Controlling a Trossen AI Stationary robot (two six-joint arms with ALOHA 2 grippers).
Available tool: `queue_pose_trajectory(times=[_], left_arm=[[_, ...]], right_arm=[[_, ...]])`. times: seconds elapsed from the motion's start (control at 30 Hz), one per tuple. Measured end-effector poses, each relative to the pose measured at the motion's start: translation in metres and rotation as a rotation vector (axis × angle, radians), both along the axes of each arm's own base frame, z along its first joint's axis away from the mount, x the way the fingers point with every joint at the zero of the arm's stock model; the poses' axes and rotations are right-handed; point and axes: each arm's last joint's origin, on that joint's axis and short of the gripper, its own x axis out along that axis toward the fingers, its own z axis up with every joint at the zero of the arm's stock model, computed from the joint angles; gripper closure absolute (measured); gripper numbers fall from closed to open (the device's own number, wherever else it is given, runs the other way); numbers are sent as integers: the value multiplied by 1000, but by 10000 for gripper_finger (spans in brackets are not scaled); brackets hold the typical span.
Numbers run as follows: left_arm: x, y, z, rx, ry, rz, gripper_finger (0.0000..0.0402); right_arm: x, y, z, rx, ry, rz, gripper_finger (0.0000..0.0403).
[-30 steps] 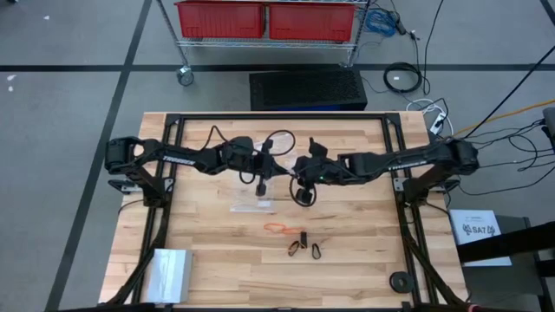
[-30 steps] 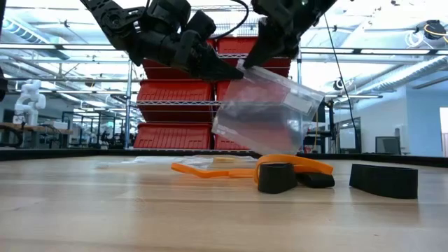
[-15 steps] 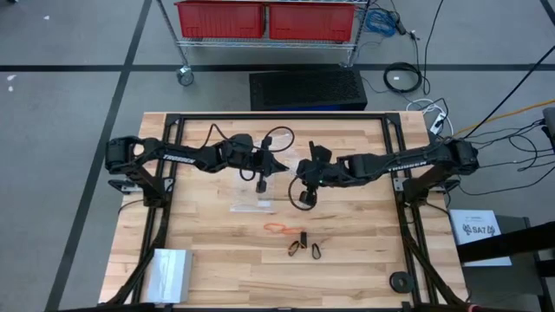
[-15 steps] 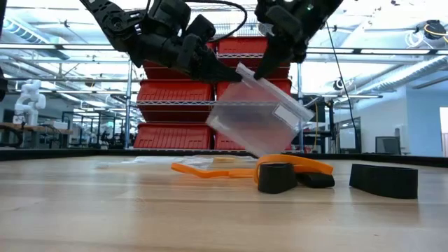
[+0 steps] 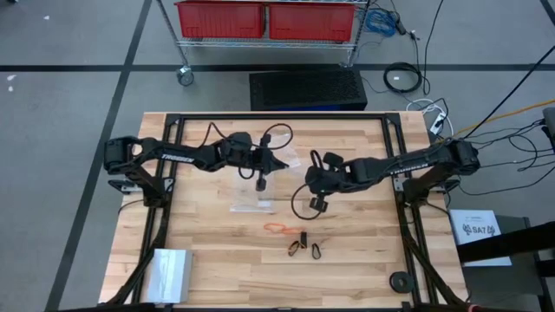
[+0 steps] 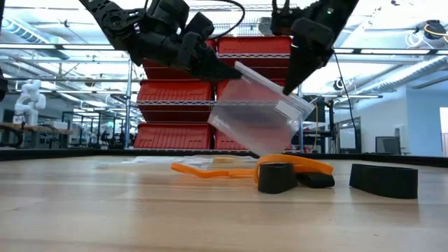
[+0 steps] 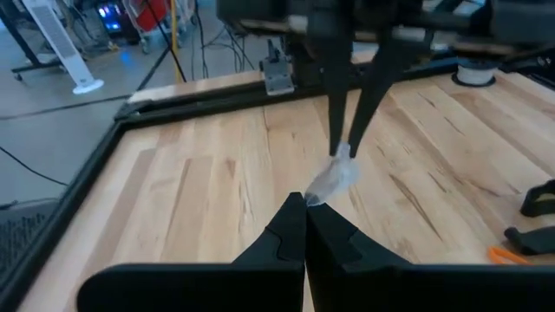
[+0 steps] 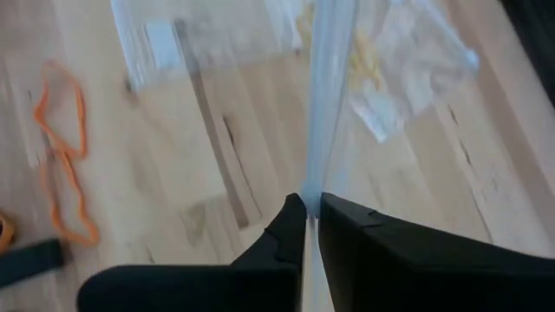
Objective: Sort rubber bands
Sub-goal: Open the bottom right zip bag, then put the black rubber band into the zip bag
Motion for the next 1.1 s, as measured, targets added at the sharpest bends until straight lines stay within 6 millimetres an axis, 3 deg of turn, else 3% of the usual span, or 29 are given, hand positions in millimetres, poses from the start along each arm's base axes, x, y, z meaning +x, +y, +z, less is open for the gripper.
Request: queue_pose_trajectory(times=[0.37, 0.53, 0.67, 0.77, 0.87, 1.0, 1.1], left_arm=[[-8, 3, 13, 5, -20, 16, 402], [-9, 4, 11, -1, 2, 22, 402], [-10, 3, 9, -34, 28, 26, 402], [-10, 3, 9, -38, 26, 9, 402], [-10, 2, 9, -41, 28, 4, 402], [-10, 2, 9, -42, 27, 0, 402], [-10, 2, 9, -43, 29, -1, 402]], right_arm=[[-10, 9, -4, 49, 83, -35, 395], [-13, 12, -1, 73, 95, -39, 347], [-3, 13, 19, 71, 2, -21, 298], [4, 13, 27, 23, -61, 22, 284], [8, 11, 31, -55, -106, 48, 304], [14, 5, 32, -124, -143, 43, 380], [20, 4, 34, -140, -186, 63, 394]])
